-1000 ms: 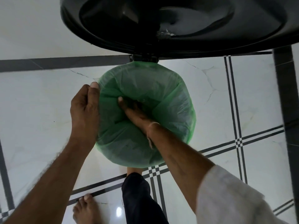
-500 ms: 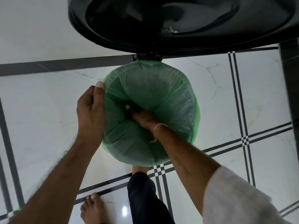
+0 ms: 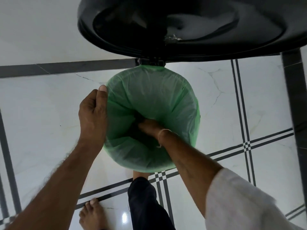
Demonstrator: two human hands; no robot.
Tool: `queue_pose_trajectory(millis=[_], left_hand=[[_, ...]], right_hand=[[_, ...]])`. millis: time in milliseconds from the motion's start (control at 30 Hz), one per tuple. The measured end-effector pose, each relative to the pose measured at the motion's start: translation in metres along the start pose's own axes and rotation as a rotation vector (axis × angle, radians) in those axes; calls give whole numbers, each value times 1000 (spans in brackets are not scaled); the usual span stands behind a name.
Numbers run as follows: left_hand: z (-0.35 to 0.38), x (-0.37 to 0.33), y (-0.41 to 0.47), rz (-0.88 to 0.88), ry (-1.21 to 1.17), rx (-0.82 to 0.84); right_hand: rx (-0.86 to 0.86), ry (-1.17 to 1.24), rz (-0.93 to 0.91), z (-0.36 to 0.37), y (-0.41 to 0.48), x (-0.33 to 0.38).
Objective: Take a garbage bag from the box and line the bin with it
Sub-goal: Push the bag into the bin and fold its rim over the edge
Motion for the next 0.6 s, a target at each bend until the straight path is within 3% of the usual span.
queue_pose_trajectory(millis=[100, 200, 300, 500, 600], left_hand=[[0, -1, -1, -9, 22, -4], [0, -1, -1, 0, 32, -5], [0, 0, 0, 13, 27, 7], [0, -1, 1, -26, -42, 31], [-3, 5, 5, -99, -86, 73]], right_hand=[[-31, 646, 71, -19, -12, 10], [45, 936, 167, -28, 6, 21], [-25, 1033, 148, -36, 37, 14], [1, 1229, 114, -39, -14, 18], [25, 995, 74, -19, -48, 21]])
Point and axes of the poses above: each hand's wrist, its own y-axis towards the middle knuckle, its own z-axis out of the palm, x = y × z, the point moved 5 cm from there along y, towards the middle knuckle, and after that the axes turned 5 degrees about -x, right-handed, at the moved point
